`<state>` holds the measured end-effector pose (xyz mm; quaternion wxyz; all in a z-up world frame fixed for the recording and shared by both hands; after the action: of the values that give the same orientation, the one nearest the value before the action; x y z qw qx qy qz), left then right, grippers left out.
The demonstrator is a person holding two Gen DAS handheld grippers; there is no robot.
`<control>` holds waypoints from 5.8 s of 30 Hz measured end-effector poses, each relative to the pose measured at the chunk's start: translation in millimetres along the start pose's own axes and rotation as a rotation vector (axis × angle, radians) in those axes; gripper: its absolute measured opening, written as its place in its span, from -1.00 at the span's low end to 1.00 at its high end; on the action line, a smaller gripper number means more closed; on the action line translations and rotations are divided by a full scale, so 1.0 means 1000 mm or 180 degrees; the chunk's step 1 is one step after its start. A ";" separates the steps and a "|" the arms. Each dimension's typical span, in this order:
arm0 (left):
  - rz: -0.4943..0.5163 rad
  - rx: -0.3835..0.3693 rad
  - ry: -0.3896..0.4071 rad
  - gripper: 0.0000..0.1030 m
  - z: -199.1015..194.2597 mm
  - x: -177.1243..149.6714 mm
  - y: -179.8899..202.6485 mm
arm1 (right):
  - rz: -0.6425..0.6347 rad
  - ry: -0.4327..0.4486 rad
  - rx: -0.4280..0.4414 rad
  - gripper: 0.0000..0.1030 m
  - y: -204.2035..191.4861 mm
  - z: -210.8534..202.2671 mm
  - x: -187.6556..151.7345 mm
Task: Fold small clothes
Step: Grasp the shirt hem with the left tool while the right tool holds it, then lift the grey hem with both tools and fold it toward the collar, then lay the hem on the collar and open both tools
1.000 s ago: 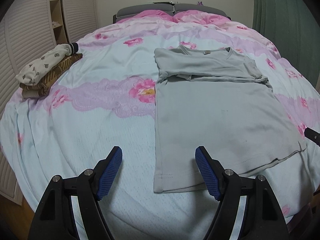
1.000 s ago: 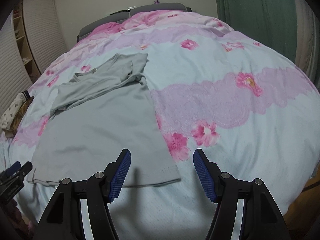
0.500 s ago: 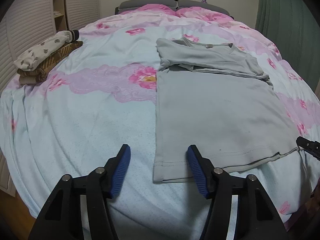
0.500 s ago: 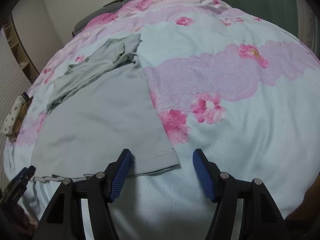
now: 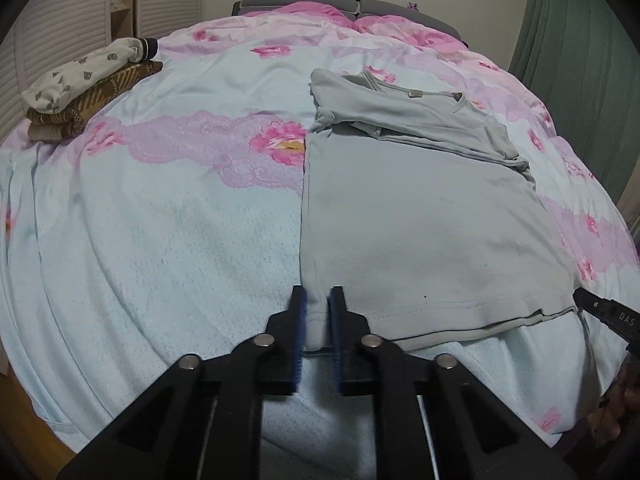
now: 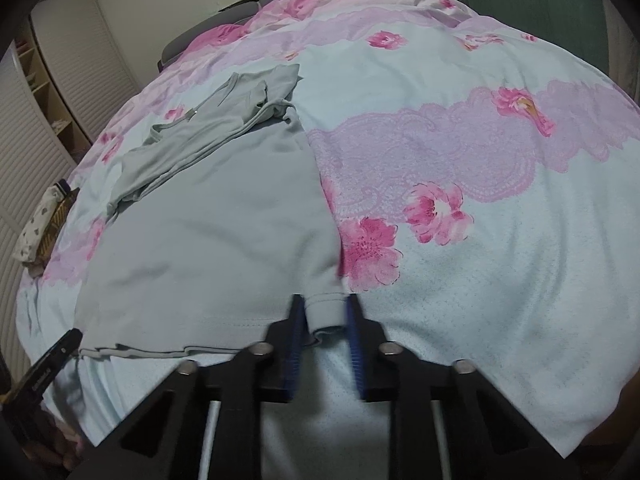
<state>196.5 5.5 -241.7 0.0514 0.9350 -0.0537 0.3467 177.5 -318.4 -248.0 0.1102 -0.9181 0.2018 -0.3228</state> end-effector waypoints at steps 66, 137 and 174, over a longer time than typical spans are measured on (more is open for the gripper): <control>-0.0093 -0.0126 0.0246 -0.85 -0.040 0.013 -0.005 | 0.0102 0.0336 0.0239 -0.81 -0.009 -0.043 0.012; -0.0002 0.0264 0.0453 -0.25 0.118 0.224 -0.030 | -0.0406 0.0742 0.0007 0.20 -0.090 0.102 0.235; 0.0171 0.0132 0.0199 -0.24 0.167 0.251 -0.016 | -0.0656 0.0509 -0.0100 -0.11 -0.117 0.144 0.246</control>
<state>495.1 -16.9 -204.8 0.0242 0.9229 -0.0700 0.3780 479.2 -312.4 -185.1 0.0456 -0.9070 0.1195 -0.4013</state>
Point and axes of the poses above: each gripper's, at about its wrist camera, not at the fingertips, and z roughly the way its jaws point, y to its right, x to its top, the point moved 6 cm from there along z, roughly the way its jaws point, and after that the axes turned 7 degrees about z, right-handed, at the moved point
